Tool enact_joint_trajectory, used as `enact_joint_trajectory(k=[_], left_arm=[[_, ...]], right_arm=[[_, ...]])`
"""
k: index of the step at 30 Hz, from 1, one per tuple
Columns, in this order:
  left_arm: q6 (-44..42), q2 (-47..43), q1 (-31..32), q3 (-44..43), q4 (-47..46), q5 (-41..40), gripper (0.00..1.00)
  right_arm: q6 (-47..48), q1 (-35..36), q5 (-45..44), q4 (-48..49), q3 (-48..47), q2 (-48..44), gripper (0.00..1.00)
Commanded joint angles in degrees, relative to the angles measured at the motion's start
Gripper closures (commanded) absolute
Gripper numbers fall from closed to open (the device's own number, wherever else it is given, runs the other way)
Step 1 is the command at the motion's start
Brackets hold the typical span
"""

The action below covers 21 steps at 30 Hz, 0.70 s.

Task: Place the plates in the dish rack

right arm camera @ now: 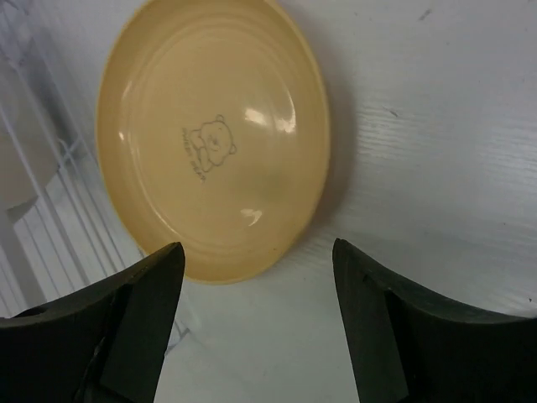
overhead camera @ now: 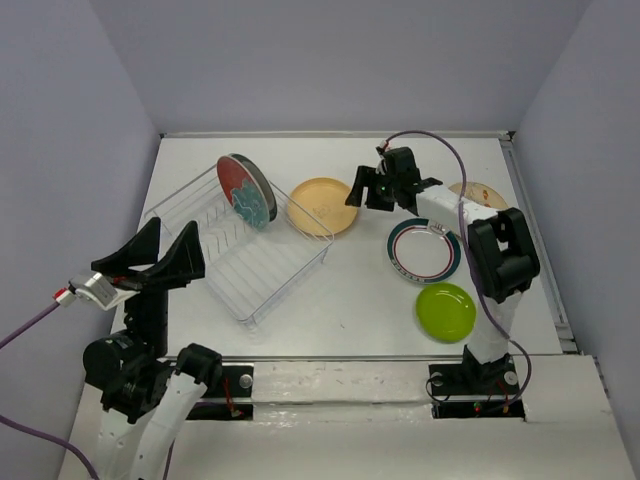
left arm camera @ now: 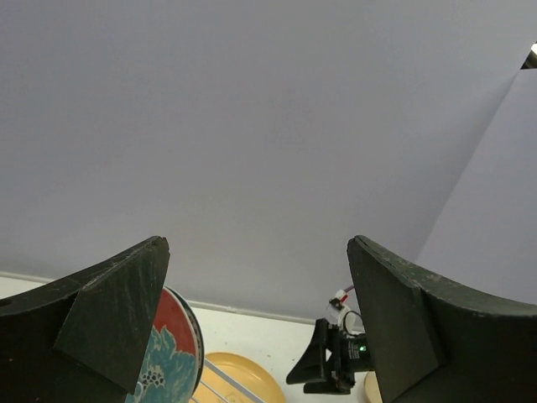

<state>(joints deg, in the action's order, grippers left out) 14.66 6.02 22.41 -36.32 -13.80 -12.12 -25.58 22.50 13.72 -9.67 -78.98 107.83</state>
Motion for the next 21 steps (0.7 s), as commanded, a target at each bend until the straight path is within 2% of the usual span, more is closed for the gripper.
enact_joint_trajectory(k=[1,4,11,16,19,20,21], left_arm=[[0.4,2.2,0.2,0.3,-2.5,0.9,0.01],[0.5,3.2,0.2,0.3,-2.5,1.3,0.01],[0.2,4.0,0.1,0.0,-2.2,1.2,0.01],[0.0,4.0,0.1,0.0,-2.2,1.1,0.01],[-0.1,3.6,0.0,0.0,-2.0,1.0,0.01],[-0.1,3.4,0.1,0.0,-2.0,0.9,0.01],[-0.2,3.4,0.1,0.0,-1.9,0.9,0.01]], right_arm=[[-2.5,-1.7,3.9,1.2,-2.8,3.2,0.23],[-3.3,-2.2,5.2,1.5,-4.9,7.7,0.24],[-6.8,-3.2,5.9,1.8,-8.2,15.5,0.42],[-9.8,-4.4,10.4,4.1,-9.3,19.0,0.57],[-11.2,-4.9,11.0,4.6,-10.4,19.3,0.79],[-11.4,-5.4,10.3,4.6,-10.2,19.1,0.92],[-11.6,-6.1,9.2,4.6,-10.0,18.4,0.93]])
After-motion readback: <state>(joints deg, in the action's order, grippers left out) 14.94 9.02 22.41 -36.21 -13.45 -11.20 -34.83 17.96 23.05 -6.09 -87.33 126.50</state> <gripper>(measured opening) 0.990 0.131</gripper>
